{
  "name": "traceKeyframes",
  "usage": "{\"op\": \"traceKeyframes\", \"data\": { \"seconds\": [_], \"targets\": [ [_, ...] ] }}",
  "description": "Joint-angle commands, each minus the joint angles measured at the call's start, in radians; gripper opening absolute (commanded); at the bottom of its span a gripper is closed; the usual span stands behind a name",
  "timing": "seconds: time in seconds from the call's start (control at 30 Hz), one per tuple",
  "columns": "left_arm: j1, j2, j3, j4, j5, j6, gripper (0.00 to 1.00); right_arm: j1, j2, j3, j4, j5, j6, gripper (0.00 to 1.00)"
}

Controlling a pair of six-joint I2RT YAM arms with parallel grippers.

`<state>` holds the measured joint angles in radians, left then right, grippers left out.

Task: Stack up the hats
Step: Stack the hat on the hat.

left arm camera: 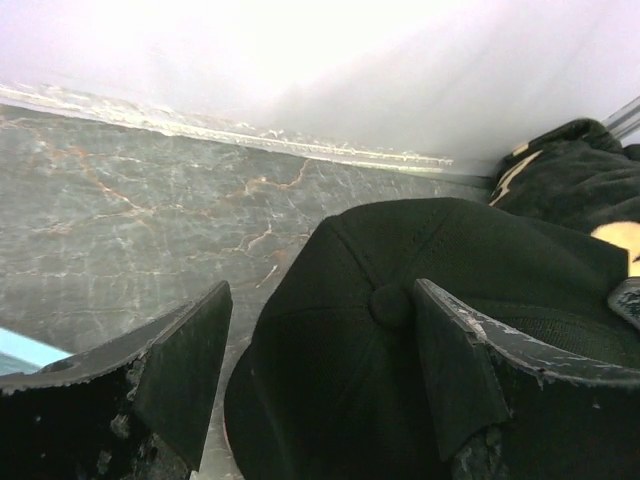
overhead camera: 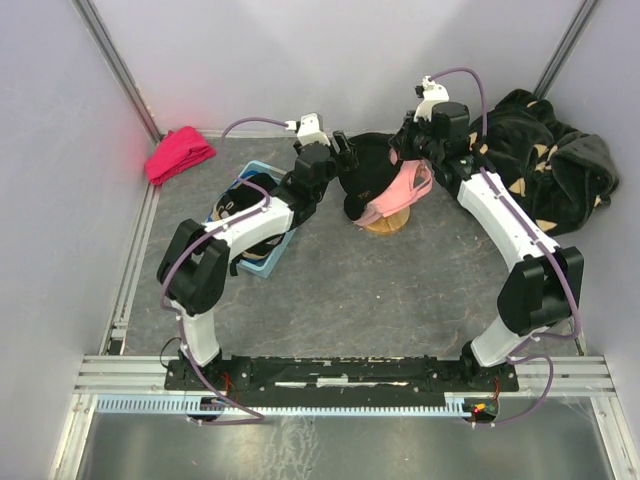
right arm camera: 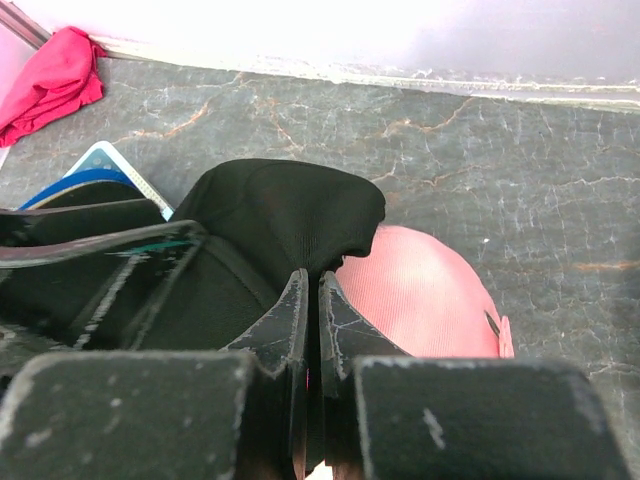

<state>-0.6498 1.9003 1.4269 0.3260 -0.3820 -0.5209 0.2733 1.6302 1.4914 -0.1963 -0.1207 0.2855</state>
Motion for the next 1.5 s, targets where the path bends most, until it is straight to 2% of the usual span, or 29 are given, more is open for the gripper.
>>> {"op": "traceKeyframes", "data": {
  "seconds": [0.0,0.3,0.87,1.07,1.23,1.37,1.47],
  "targets": [
    [-0.005,-0.126,-0.092,0.137,-0.105,0.026,0.80,-0.005,-0.064,-0.020,0.039,0.040,-0.017,0.02],
    [-0.052,-0.183,-0.153,0.170,-0.164,0.121,0.82,-0.005,-0.098,-0.082,0.070,0.102,-0.013,0.01],
    [-0.099,-0.164,-0.185,0.168,-0.172,0.150,0.83,-0.005,-0.221,-0.239,0.126,0.229,0.008,0.02],
    [-0.208,-0.274,-0.376,0.338,-0.136,0.253,0.80,-0.005,-0.209,-0.243,0.126,0.226,0.009,0.02],
    [-0.350,-0.342,-0.570,0.469,-0.186,0.350,0.73,-0.004,-0.201,-0.242,0.124,0.220,0.010,0.02],
    [-0.500,-0.284,-0.676,0.641,-0.302,0.458,0.70,-0.005,-0.203,-0.240,0.120,0.214,0.011,0.02],
    [-0.574,-0.140,-0.635,0.734,-0.386,0.532,0.70,-0.005,-0.208,-0.233,0.114,0.210,0.011,0.02]
  ]
}}
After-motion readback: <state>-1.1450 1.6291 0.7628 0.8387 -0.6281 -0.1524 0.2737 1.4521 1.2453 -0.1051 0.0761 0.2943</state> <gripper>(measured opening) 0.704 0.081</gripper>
